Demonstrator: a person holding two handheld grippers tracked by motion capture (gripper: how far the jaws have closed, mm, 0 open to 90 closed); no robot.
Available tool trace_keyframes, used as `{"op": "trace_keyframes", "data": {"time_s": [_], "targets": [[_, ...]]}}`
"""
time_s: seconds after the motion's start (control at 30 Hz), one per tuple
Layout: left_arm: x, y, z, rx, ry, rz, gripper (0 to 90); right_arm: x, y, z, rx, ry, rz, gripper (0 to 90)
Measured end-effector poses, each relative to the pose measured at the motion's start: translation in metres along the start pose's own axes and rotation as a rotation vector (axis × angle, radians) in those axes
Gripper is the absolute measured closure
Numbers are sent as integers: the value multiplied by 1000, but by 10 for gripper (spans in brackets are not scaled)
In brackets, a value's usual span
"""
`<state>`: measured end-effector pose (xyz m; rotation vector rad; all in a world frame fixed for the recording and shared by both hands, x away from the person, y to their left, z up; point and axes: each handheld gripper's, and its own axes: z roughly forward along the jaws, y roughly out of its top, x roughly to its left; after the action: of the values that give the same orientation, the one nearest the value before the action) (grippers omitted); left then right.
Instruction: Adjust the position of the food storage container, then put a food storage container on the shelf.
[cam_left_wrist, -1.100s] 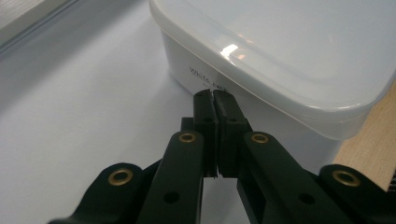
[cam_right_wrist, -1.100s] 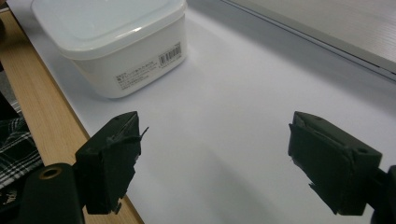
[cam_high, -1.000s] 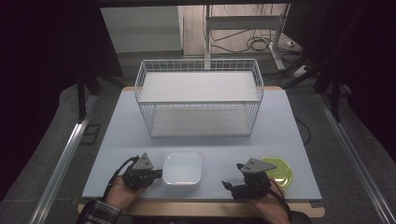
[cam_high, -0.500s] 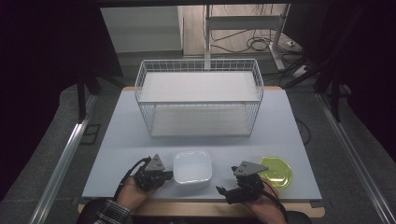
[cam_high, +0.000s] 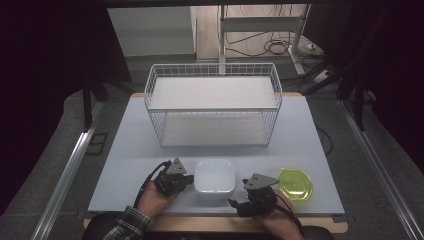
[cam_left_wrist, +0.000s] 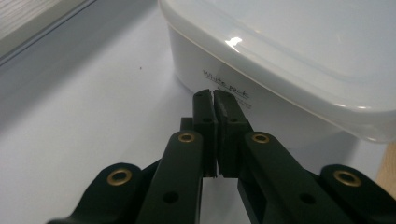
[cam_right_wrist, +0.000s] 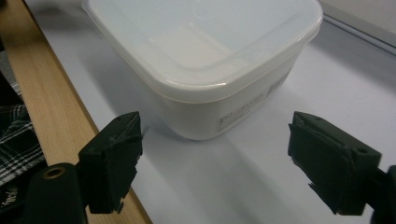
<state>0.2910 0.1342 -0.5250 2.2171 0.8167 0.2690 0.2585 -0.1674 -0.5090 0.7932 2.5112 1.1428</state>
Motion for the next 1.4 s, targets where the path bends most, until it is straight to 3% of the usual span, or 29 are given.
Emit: {"op": "trace_keyframes", "data": {"time_s": [0.17, 0.2, 0.3, 0.47, 0.63, 0.97, 1.23, 1.4], "targets": [[1, -1, -6, -10, 27, 7, 795, -3, -1, -4, -10, -10, 4, 178], [2, -3, -12, -30, 69, 6, 740, -3, -1, -5, -15, -13, 4, 169], [5, -7, -23, -73, 98, -20, 551, -4, -2, -7, -25, -19, 6, 135], [6, -20, -37, -93, 54, -65, 290, -8, -3, -9, -56, -24, 20, 80], [2, -24, -41, -128, 62, -52, 109, -11, -4, -10, -59, -28, 16, 66], [-2, -28, -38, -154, 82, 30, 65, -13, -3, -11, -71, -24, 22, 66], [-3, -26, -40, -142, 73, 16, 74, -12, -3, -10, -63, -15, 24, 67], [-2, -23, -38, -120, 63, -2, 74, -11, -1, -8, -59, -7, 52, 57]]}}
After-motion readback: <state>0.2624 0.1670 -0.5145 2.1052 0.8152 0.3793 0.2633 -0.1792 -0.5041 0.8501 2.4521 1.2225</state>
